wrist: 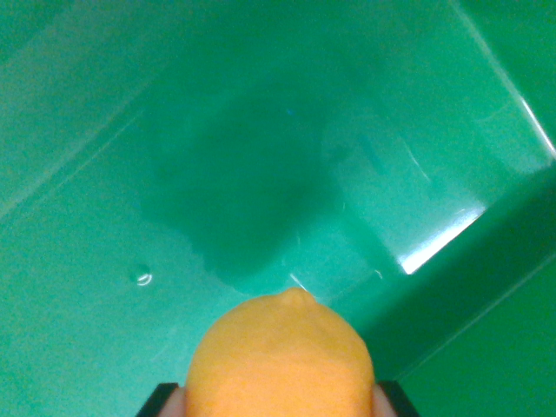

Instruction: Pick fruit

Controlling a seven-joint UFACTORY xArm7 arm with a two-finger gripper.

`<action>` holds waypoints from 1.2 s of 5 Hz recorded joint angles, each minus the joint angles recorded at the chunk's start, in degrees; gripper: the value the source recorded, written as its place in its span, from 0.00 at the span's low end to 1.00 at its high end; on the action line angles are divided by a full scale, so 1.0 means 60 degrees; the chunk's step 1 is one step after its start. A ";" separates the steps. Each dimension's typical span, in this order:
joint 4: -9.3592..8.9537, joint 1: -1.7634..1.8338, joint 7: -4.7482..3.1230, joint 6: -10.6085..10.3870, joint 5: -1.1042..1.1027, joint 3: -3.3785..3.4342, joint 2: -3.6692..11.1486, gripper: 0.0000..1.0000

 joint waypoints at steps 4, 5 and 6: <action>0.0546 0.0004 0.0040 0.0821 -0.0025 -0.0005 -0.0276 1.00; 0.0546 0.0004 0.0040 0.0821 -0.0025 -0.0005 -0.0276 1.00; 0.0838 0.0006 0.0061 0.1260 -0.0038 -0.0008 -0.0424 1.00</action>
